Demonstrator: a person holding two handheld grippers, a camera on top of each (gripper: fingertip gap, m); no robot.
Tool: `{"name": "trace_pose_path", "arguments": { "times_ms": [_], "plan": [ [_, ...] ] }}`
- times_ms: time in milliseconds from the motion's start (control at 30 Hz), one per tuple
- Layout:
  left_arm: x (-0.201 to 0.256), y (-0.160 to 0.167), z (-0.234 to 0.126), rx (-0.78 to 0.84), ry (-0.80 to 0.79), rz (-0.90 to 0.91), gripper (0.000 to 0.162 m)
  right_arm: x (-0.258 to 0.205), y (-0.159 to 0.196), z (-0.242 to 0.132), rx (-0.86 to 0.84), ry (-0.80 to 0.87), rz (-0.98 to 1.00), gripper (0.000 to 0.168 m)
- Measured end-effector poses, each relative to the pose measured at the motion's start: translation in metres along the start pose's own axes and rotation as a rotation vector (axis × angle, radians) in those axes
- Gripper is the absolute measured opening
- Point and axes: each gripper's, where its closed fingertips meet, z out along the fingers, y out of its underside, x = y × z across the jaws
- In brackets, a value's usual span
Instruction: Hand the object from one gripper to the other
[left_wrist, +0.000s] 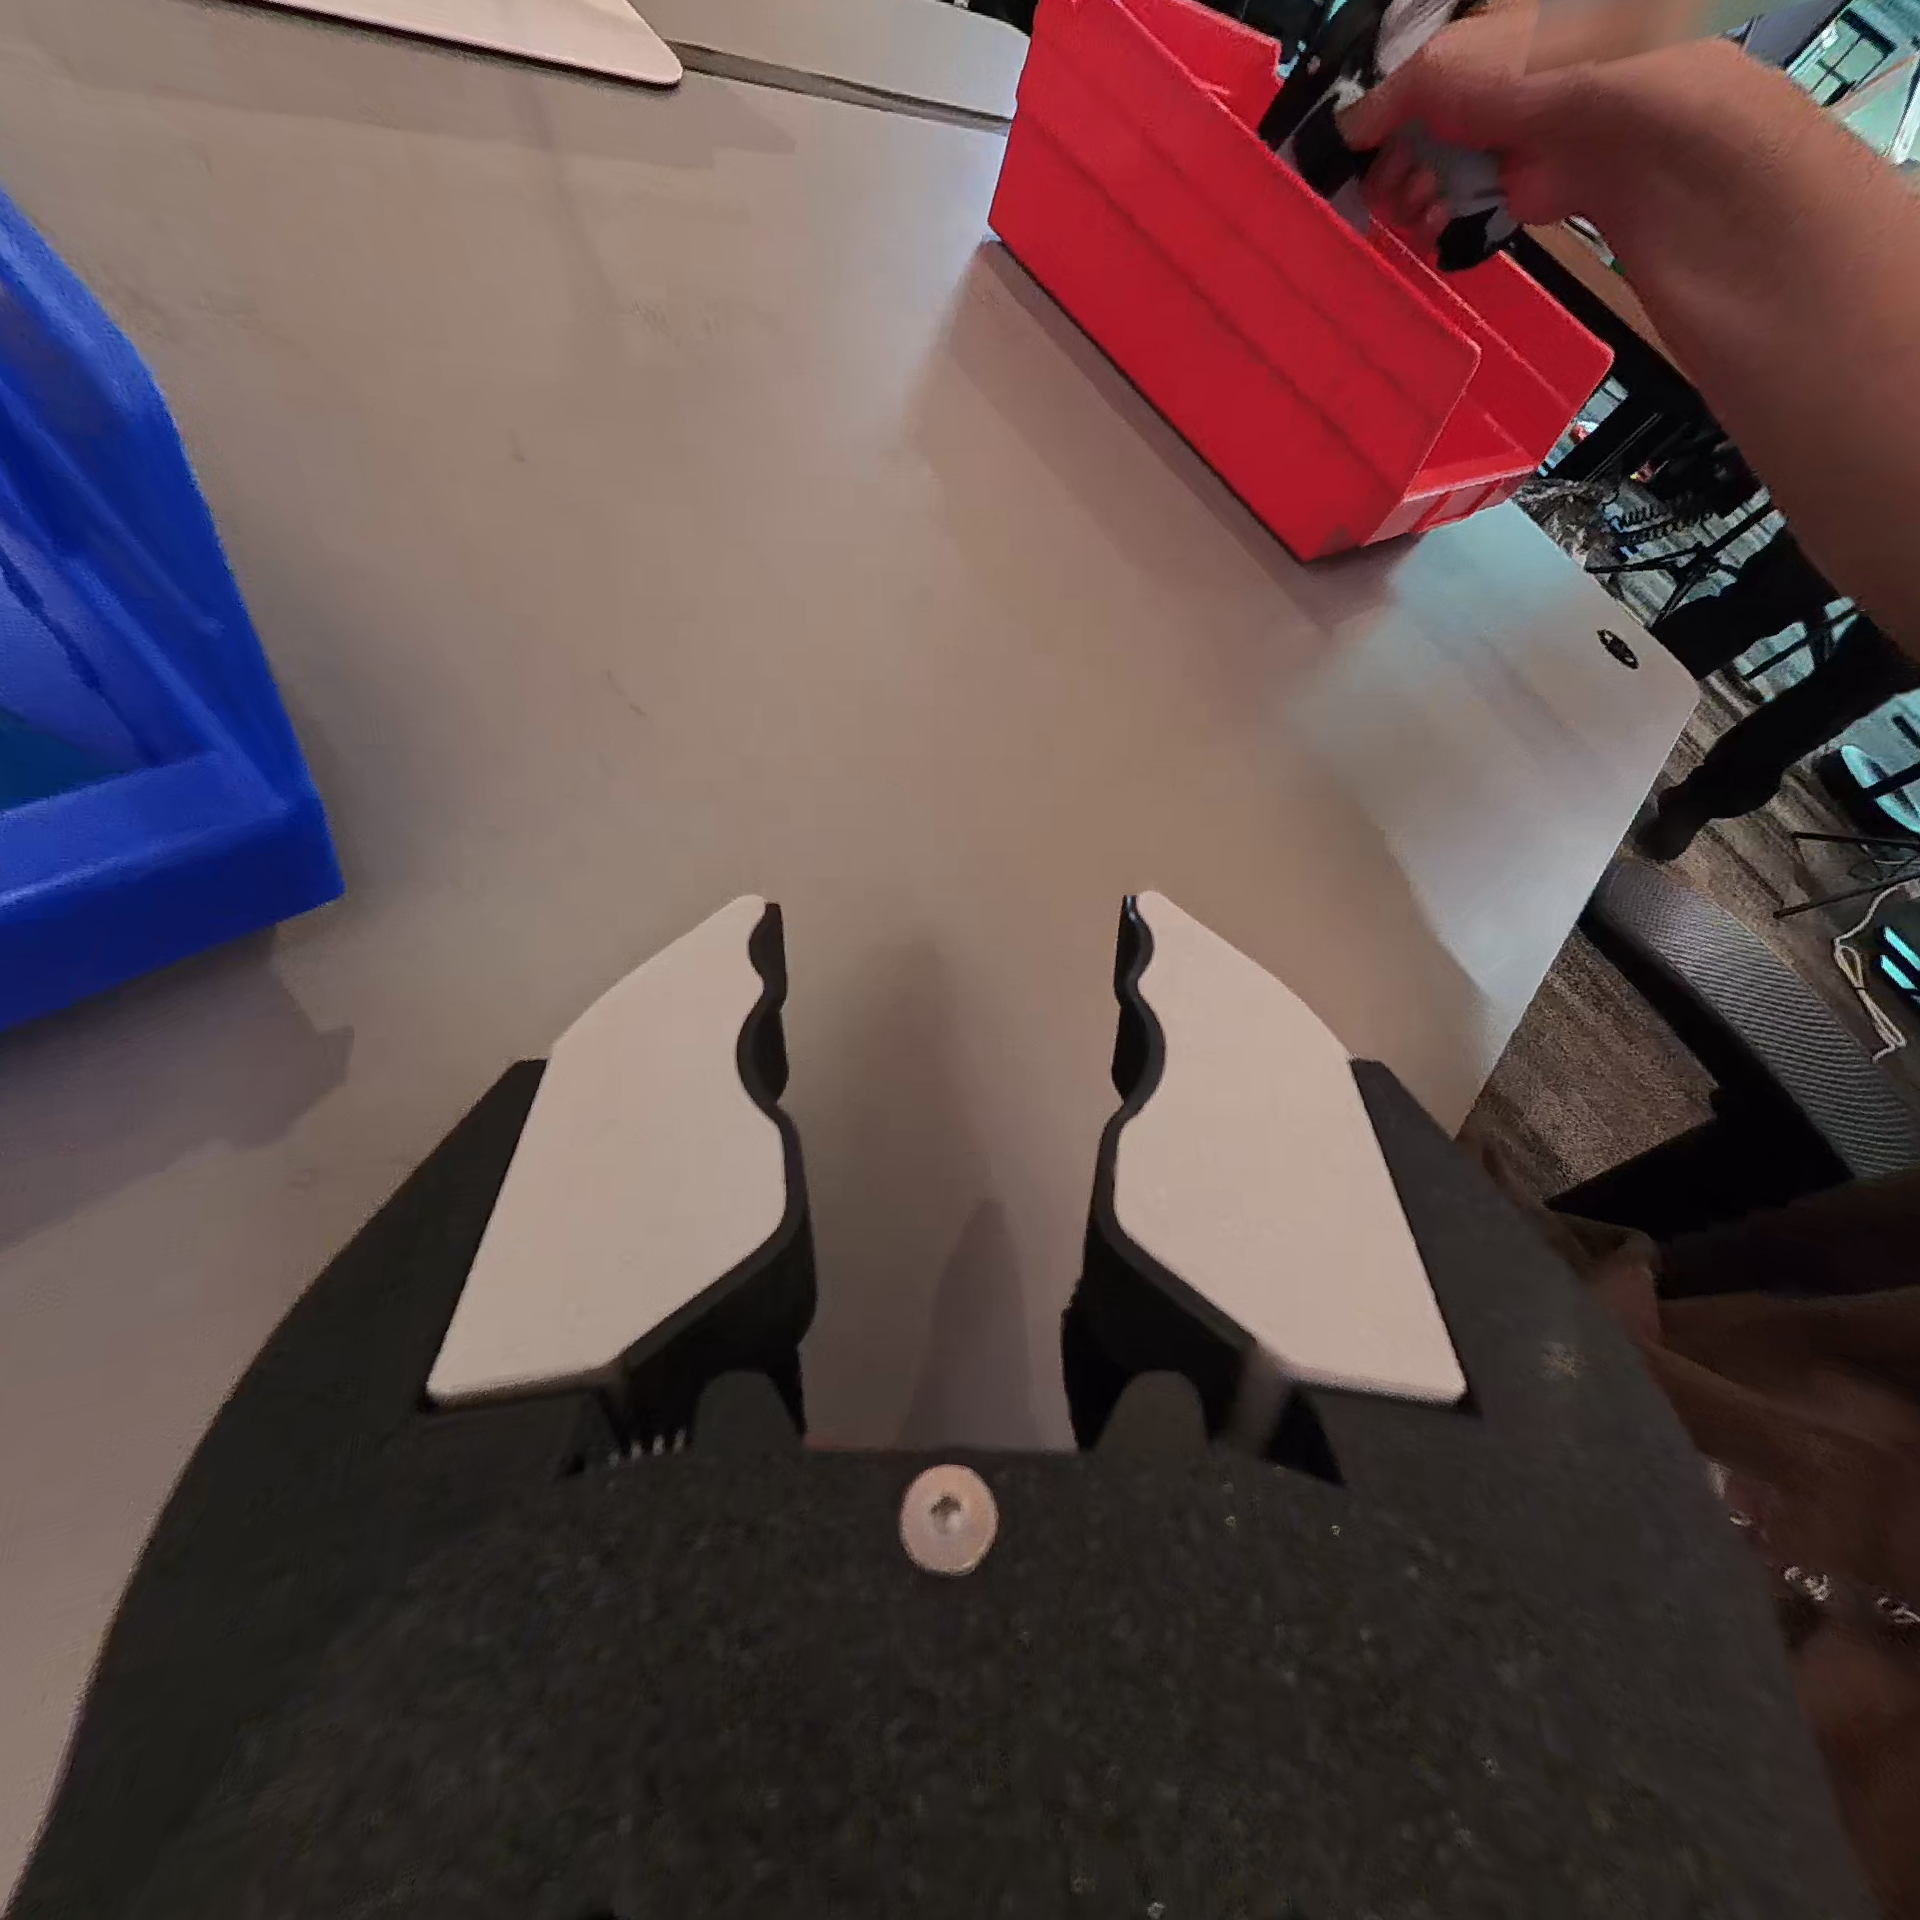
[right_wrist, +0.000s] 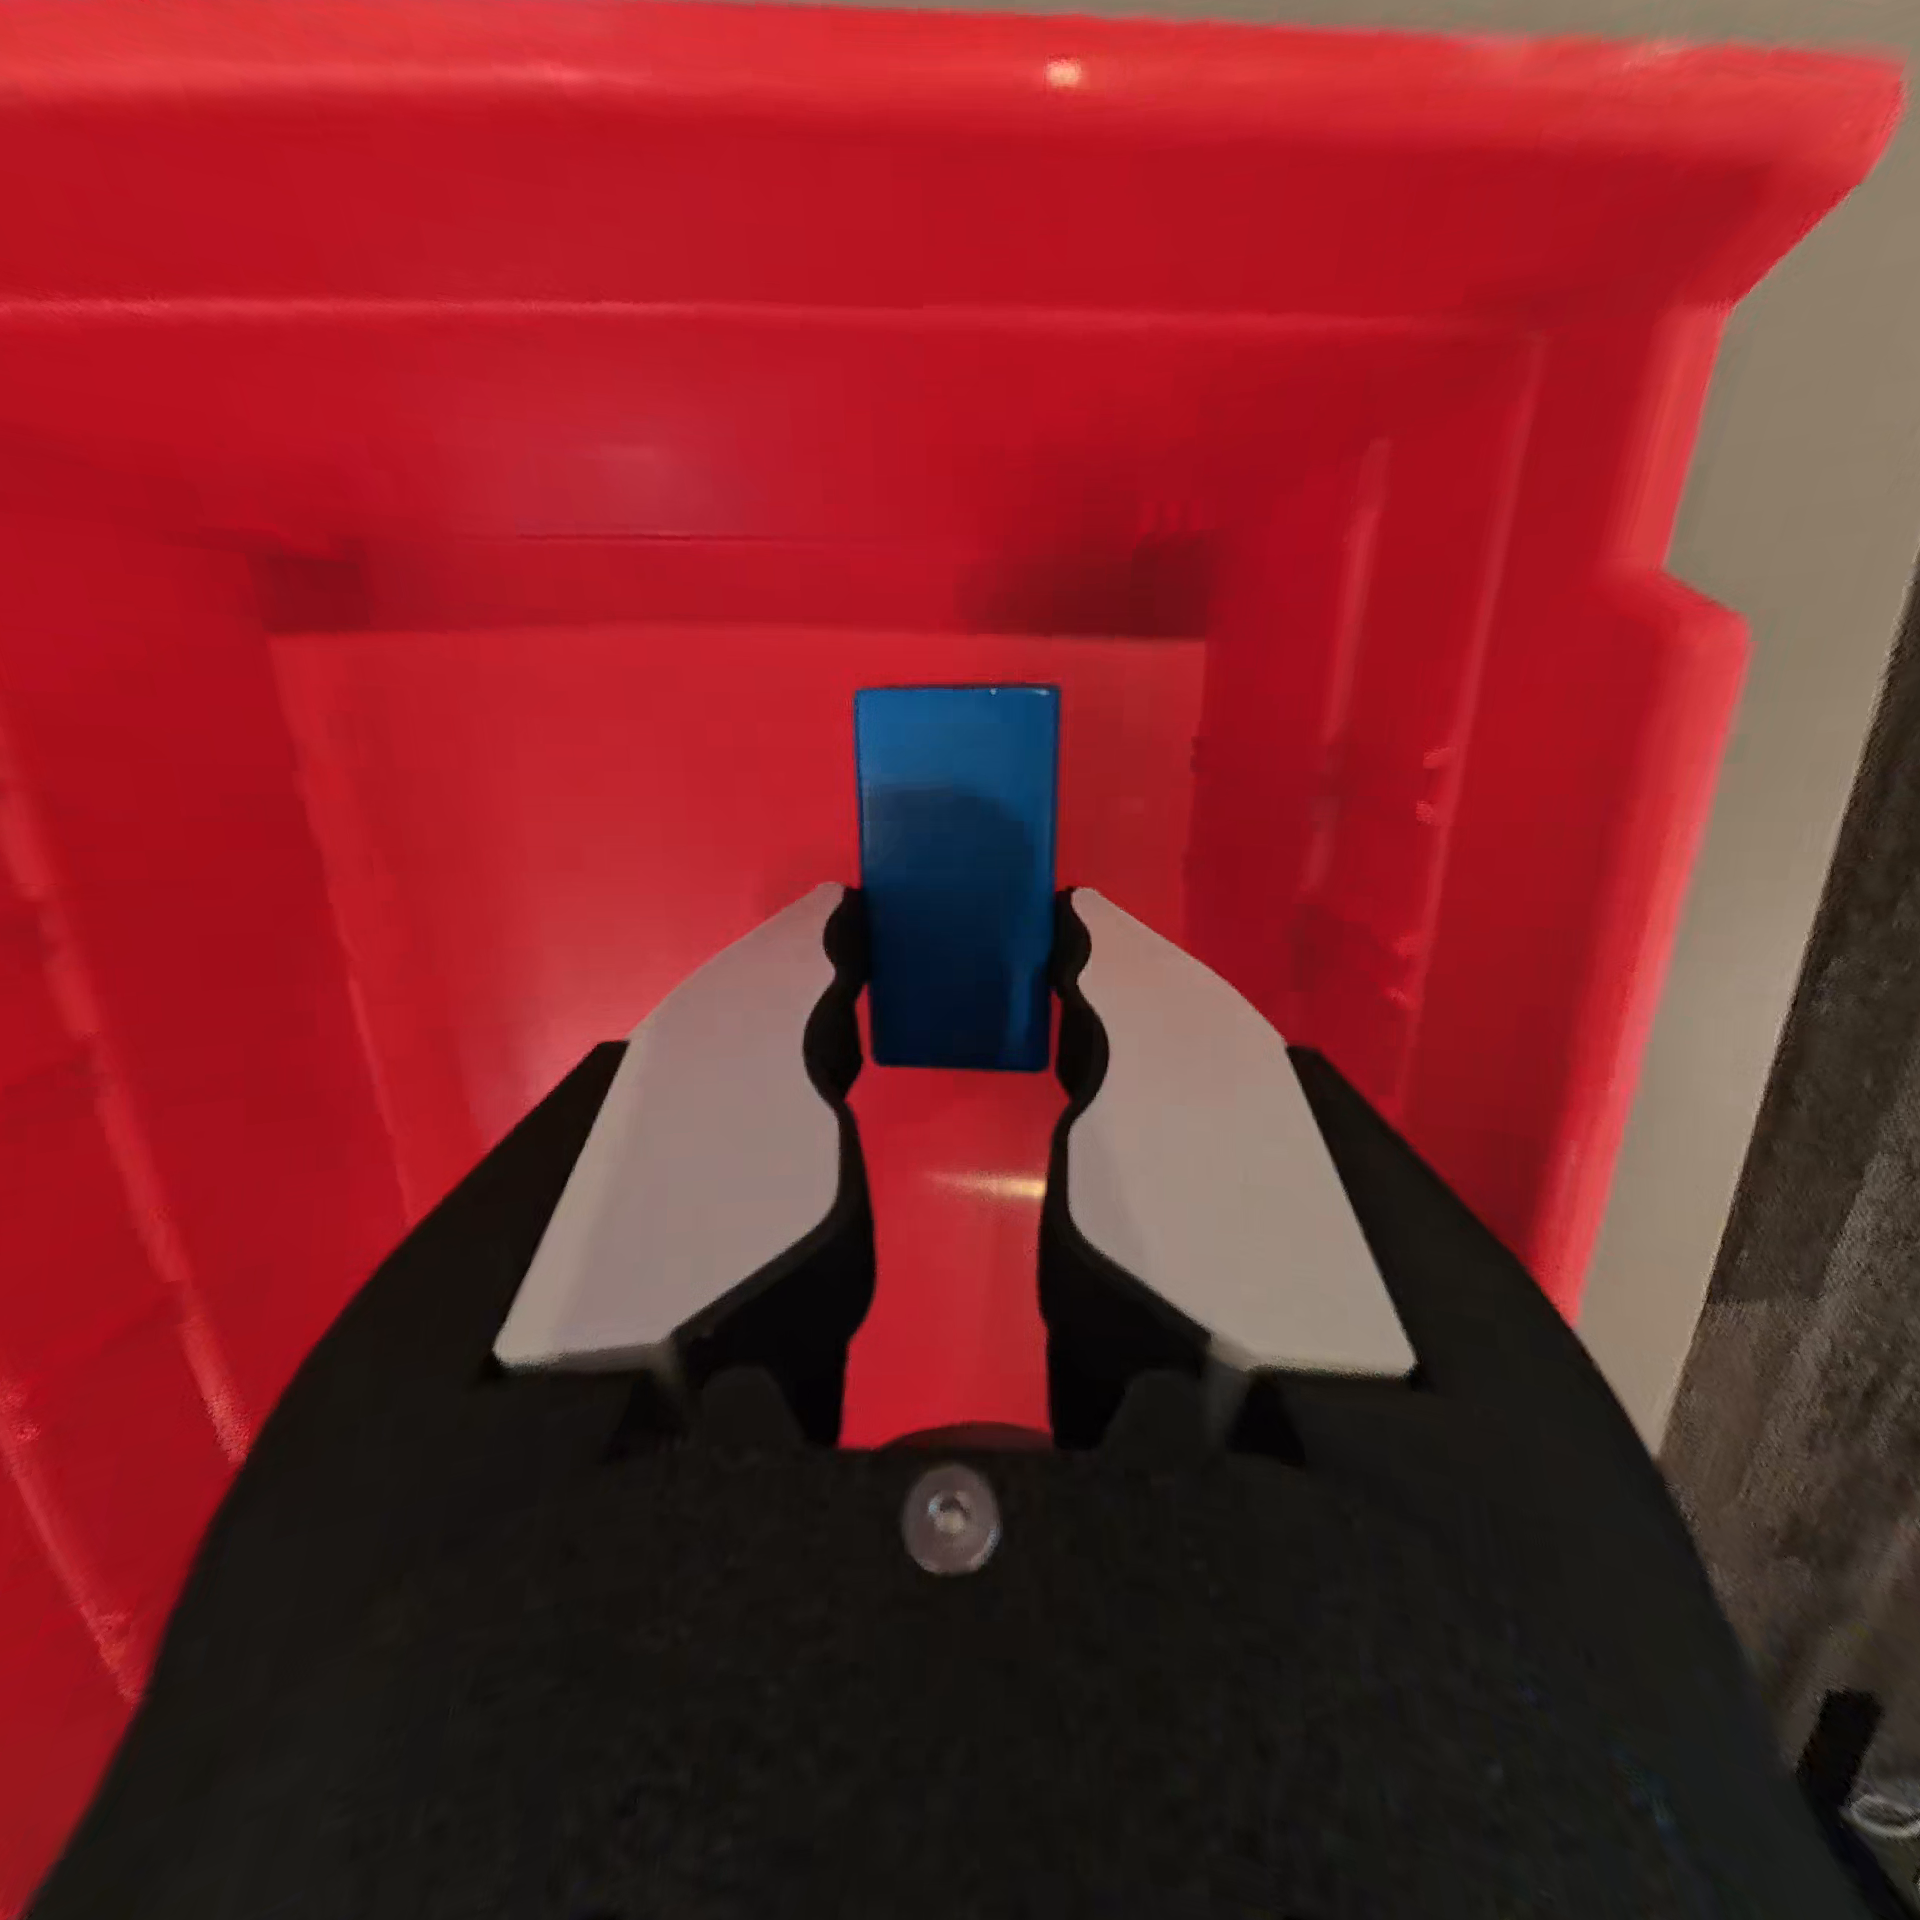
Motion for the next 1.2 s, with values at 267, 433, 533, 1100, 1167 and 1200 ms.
{"name": "trace_pose_path", "arguments": {
  "times_ms": [267, 433, 533, 1100, 1167, 1200],
  "plan": [
    [0.001, 0.004, 0.0, -0.019, 0.025, -0.023, 0.062, 0.003, 0.005, 0.017, -0.042, 0.02, 0.022, 0.034],
    [0.0, 0.005, -0.001, -0.022, 0.015, -0.019, 0.063, 0.003, 0.005, 0.018, -0.026, 0.008, 0.041, 0.034],
    [0.0, 0.005, -0.001, -0.019, 0.015, -0.018, 0.063, 0.006, 0.002, 0.012, 0.007, 0.03, 0.022, 0.041],
    [0.013, -0.01, -0.015, -0.007, 0.036, 0.123, 0.059, -0.269, 0.227, -0.146, 0.918, -0.697, -0.67, 0.052],
    [0.014, -0.027, -0.027, 0.013, 0.038, 0.177, 0.059, -0.285, 0.248, -0.136, 0.925, -0.733, -0.677, 0.053],
    [0.012, -0.038, -0.034, 0.023, 0.035, 0.206, 0.059, -0.288, 0.254, -0.133, 0.929, -0.738, -0.684, 0.053]
  ]
}}
